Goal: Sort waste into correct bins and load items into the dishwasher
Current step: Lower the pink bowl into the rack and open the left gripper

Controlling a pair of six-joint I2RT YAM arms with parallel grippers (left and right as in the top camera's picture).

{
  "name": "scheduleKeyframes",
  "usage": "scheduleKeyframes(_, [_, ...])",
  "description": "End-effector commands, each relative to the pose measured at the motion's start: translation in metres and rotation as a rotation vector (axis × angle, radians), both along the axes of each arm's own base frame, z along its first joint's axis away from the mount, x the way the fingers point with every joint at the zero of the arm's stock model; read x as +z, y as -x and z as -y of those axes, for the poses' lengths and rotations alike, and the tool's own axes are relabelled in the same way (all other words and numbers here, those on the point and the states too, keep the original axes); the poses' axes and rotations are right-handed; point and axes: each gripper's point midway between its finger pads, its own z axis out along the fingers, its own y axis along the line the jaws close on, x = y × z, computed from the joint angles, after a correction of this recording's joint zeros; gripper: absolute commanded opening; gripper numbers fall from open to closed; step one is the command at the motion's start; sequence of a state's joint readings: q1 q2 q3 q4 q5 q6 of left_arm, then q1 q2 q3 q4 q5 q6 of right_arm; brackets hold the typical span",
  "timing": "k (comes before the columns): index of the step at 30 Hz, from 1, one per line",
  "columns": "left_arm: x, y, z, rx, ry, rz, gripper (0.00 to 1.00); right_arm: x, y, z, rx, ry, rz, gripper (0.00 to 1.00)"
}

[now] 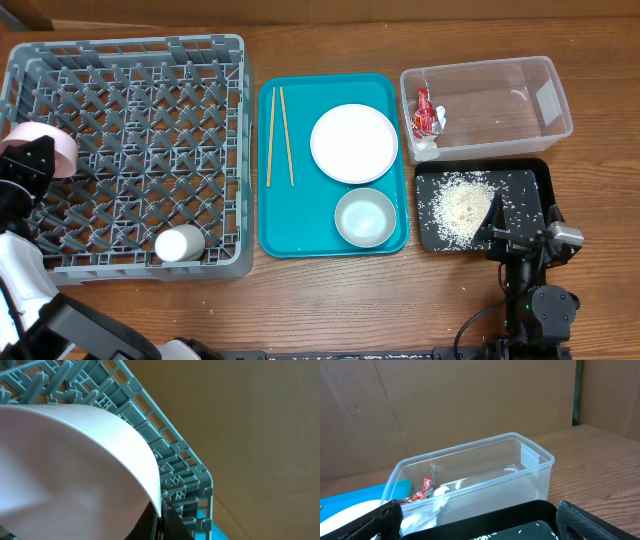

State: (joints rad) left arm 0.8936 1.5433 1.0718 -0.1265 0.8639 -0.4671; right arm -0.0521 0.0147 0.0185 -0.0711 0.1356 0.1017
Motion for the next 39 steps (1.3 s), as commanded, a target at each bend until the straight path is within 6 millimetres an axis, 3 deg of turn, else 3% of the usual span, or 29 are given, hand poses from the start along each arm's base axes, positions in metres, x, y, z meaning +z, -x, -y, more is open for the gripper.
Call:
scheduleKeyframes(1, [-0.013, -0.005, 0.007, -0.082, 0.009, 0.019, 0.04, -0.001, 0.0, 0.002, -0.009, -0.001, 0.008, 1.0])
scheduleKeyframes(9, [-0.04, -0.014, 0.017, -0.194, 0.117, 0.048, 0.04, -0.001, 0.0, 0.002, -0.009, -0.001, 0.008, 1.0])
scheduleKeyframes(17, [-0.017, -0.005, 0.028, -0.221, 0.13, 0.075, 0.13, -0.001, 0.0, 0.002, -0.009, -0.001, 0.008, 1.0])
scheduleKeyframes(28, [-0.026, 0.018, 0.016, -0.125, 0.169, -0.007, 0.12, -0.001, 0.0, 0.002, -0.009, -0.001, 0.008, 1.0])
scheduleKeyframes(31, [-0.019, 0.018, 0.023, -0.163, 0.185, 0.023, 0.15, -0.001, 0.0, 0.002, -0.009, -0.001, 0.008, 1.0])
scheduleKeyframes(34, [-0.007, 0.018, 0.035, -0.226, 0.179, 0.067, 0.25, -0.001, 0.0, 0.002, -0.009, -0.001, 0.008, 1.0])
scheduleKeyframes(39, [0.014, 0.025, 0.051, -0.167, 0.074, -0.009, 0.33, -0.001, 0.0, 0.002, -0.009, -0.001, 0.008, 1.0])
